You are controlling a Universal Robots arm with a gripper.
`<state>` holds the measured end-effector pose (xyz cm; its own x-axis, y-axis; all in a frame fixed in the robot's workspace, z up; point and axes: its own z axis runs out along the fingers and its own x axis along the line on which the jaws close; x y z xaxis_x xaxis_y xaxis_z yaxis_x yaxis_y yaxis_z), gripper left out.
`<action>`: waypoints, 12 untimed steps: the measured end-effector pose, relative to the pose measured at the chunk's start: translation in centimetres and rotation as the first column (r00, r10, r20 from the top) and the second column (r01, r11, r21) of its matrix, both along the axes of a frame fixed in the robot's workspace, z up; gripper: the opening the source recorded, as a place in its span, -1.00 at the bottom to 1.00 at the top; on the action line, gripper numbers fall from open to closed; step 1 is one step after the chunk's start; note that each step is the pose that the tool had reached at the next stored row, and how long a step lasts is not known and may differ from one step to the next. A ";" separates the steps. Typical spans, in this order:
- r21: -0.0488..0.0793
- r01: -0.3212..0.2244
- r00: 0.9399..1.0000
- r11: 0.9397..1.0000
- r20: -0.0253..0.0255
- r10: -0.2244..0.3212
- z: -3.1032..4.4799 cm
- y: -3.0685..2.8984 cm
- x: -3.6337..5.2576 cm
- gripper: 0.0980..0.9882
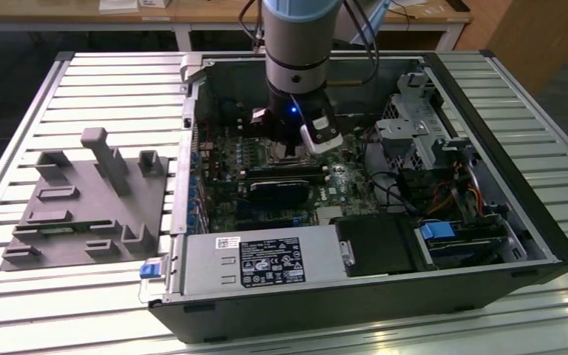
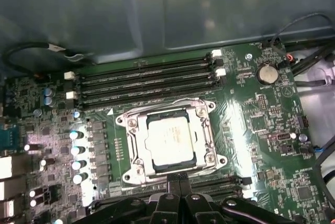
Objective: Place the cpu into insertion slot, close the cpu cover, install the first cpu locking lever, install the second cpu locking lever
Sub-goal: 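Install the second cpu locking lever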
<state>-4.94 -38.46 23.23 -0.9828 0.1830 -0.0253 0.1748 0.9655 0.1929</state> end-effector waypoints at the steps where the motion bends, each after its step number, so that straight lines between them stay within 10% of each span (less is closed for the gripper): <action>1: -0.007 0.000 1.000 1.000 0.000 0.000 -0.01 0.24 0.06 -0.99; 12: -0.066 0.000 1.000 0.998 0.000 0.000 -0.04 3.50 0.70 -0.99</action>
<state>-4.24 -34.95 23.19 -0.9828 0.1810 -0.0373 0.1749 0.9762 0.1286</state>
